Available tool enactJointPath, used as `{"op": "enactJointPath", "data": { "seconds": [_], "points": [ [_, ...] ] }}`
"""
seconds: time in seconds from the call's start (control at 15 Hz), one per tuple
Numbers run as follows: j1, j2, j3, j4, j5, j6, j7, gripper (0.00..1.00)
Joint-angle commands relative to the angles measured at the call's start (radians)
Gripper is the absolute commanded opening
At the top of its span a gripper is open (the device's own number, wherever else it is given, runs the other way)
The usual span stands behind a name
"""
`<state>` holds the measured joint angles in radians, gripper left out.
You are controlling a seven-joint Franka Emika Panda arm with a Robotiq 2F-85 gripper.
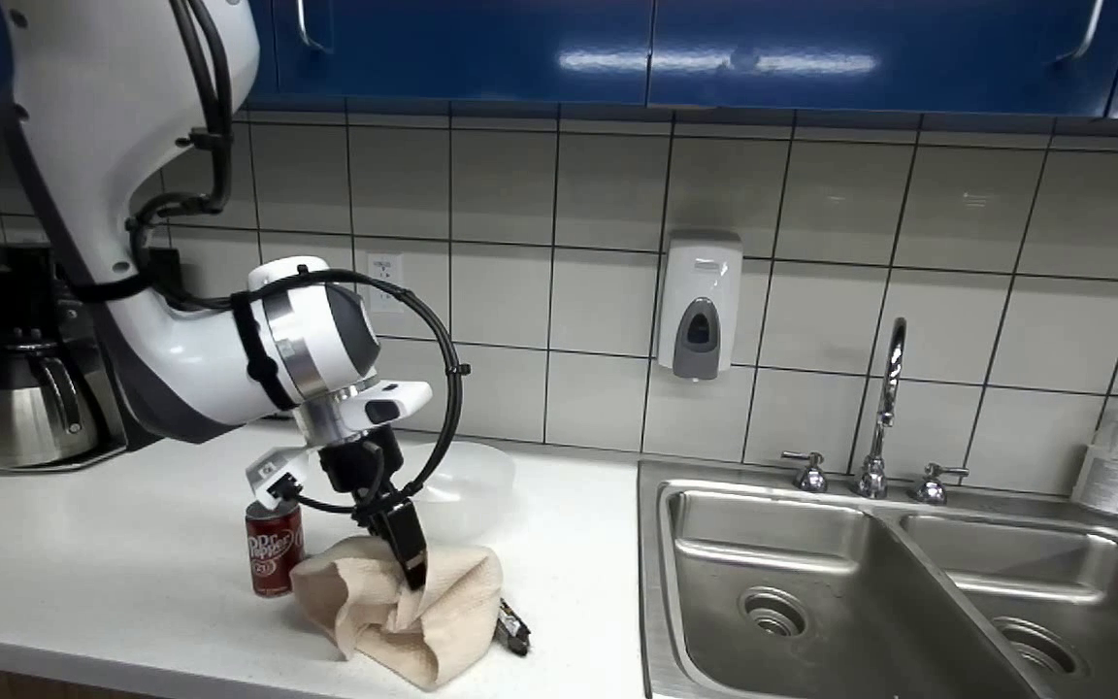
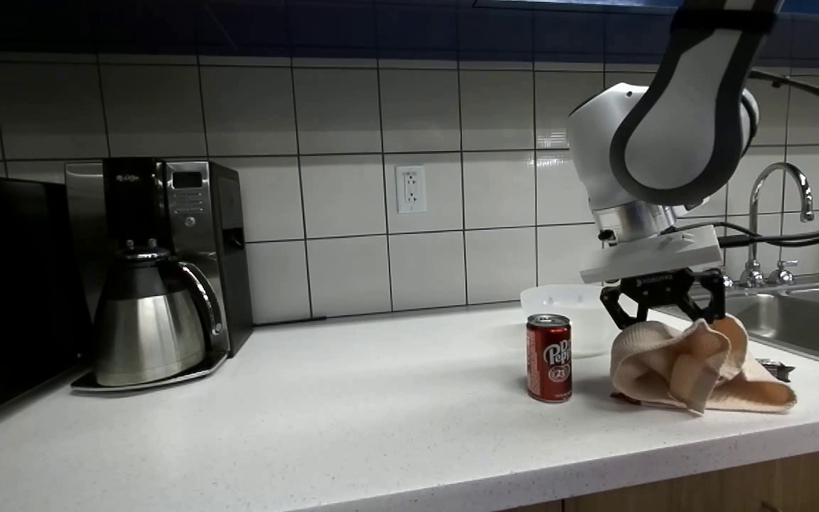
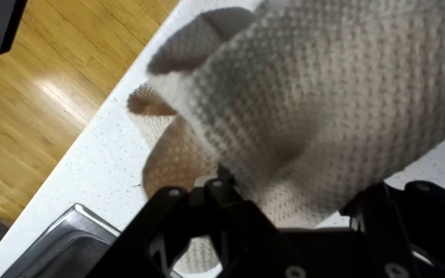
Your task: Remove the towel from the bowl
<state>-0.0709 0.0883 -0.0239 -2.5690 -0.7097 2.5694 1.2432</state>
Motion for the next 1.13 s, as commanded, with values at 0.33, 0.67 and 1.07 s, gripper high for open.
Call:
{"op": "enactJointPath", "data": {
  "seconds": [0.33, 0.67, 1.07],
  "points": [
    [0.003, -0.333, -0.015, -0.049, 0.371, -0.238, -0.515, 1.00],
    [-0.015, -0.513, -0.004, -0.050, 0.464, -0.508, -0.719, 1.00],
    [-0.032, -0.427, 0.021, -0.028, 0.448, -0.436, -0.656, 1.00]
  ]
}}
